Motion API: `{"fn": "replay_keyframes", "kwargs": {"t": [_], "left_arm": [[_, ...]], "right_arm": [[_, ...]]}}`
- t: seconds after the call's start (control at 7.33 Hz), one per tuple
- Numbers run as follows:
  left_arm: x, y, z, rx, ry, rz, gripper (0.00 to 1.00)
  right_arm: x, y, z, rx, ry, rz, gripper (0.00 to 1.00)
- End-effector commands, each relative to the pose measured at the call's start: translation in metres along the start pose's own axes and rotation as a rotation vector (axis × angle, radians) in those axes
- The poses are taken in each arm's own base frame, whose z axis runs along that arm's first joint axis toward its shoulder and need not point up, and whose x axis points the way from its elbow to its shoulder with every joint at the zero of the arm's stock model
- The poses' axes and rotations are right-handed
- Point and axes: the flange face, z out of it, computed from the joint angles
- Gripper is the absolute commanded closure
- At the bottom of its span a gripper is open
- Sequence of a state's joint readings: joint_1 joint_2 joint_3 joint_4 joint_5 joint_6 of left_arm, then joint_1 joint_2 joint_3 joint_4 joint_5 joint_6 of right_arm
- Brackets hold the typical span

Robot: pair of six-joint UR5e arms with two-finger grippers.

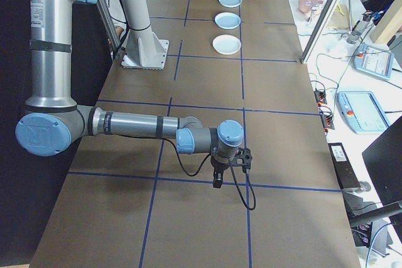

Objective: Stack plate in center

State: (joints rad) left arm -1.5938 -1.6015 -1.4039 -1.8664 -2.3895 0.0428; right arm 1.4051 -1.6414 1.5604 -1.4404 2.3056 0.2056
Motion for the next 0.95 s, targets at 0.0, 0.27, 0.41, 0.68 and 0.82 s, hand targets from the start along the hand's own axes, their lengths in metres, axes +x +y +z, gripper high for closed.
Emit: {"fn": "replay_keyframes", "kwargs": {"t": [0.0,0.27,0.41,0.68,0.82], "left_arm": [[0.011,-0.008,0.040,0.005,0.045,-0.098,0.00],[0.066,-0.055,0.088,-0.053,0.073,-0.037,0.00],[0.078,-0.073,0.114,-0.095,0.085,-0.024,0.00],[0.061,-0.059,0.147,-0.101,0.101,0.005,0.01],[0.067,-0.056,0.149,-0.117,0.146,0.004,0.05]], "right_arm": [[0.000,0.000,0.000,0.000,0.000,0.000,0.00],[0.000,0.000,0.000,0.001,0.000,-0.001,0.00],[0.000,0.000,0.000,0.001,0.000,-0.001,0.00],[0.000,0.000,0.000,0.001,0.000,-0.001,0.00],[0.000,0.000,0.000,0.000,0.000,0.000,0.00]]}}
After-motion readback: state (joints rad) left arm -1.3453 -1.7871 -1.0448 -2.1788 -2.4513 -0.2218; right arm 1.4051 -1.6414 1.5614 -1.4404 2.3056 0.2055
